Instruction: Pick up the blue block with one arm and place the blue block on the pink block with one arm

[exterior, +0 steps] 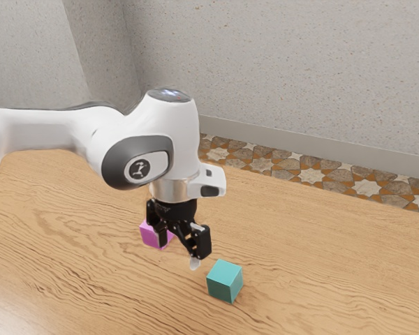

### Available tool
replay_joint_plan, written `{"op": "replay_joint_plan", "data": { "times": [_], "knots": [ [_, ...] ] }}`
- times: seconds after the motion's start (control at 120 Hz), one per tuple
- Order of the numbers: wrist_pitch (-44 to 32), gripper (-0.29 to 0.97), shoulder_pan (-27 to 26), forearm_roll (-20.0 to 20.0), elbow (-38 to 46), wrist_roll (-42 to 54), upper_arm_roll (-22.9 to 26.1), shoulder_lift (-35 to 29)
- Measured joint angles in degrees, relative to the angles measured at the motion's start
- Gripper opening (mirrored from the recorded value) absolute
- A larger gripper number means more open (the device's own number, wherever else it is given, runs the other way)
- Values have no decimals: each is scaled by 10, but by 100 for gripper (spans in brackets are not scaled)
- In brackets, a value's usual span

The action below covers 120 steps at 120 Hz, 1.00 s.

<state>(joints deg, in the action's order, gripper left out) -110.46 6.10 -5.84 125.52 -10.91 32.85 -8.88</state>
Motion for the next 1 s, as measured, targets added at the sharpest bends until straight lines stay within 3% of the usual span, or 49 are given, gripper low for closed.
{"op": "replay_joint_plan", "data": {
  "times": [0.092, 0.317, 0.55, 1.0],
  "knots": [
    [-28, 68, 0, -10, 3, -28, 6, 43],
    [-91, 68, -4, -18, 32, -94, 22, 58],
    [-140, 68, -9, -2, 39, -149, 21, 103],
    [-164, 68, 2, 82, -33, -226, -3, 232]
  ]
}}
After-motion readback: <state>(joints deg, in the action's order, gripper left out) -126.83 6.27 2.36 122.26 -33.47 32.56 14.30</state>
